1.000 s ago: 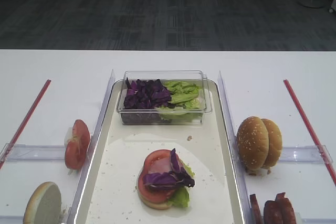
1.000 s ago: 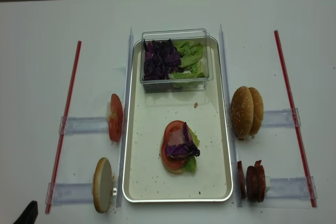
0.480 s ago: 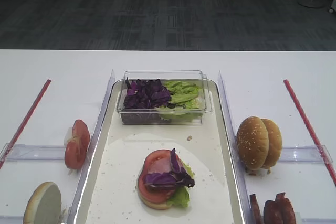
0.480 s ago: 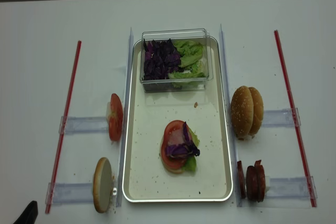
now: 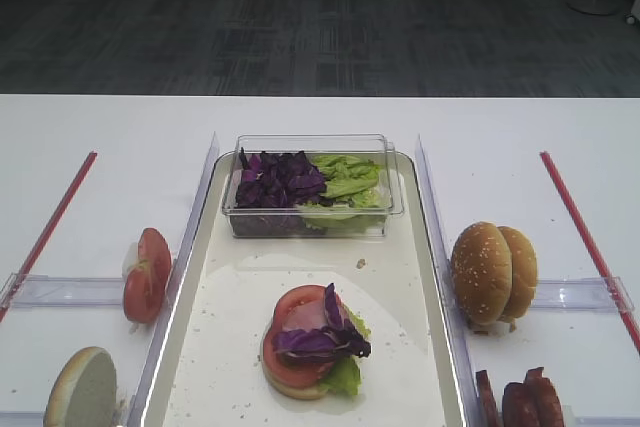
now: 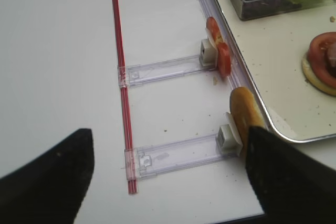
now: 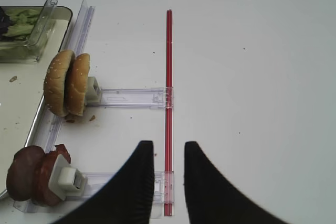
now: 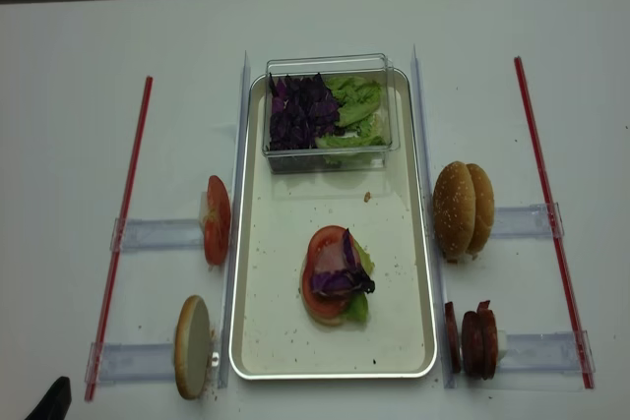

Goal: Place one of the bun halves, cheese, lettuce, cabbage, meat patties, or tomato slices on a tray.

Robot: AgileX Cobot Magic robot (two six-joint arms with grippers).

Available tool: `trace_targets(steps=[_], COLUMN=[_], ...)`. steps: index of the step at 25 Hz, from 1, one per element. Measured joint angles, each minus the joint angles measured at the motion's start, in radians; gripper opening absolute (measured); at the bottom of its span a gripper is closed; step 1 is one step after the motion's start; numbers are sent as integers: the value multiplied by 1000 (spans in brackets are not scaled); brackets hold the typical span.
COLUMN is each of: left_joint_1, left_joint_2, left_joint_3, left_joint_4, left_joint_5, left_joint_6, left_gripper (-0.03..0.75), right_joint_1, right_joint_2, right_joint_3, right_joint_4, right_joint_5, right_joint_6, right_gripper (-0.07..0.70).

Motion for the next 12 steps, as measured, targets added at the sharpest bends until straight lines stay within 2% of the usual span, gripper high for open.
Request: trace_targets(steps=[12], left_joint_1=[0], left_joint_2=[0], left_joint_3=[0], left_joint_4=[0], left_joint_5=[0], left_joint_6=[0], left_gripper=[545], right_joint_1=[0], right_joint_2=[0], right_joint_3=[0], right_joint_4=[0], right_joint_5=[0], right_joint_6=[-2], right_gripper=[193])
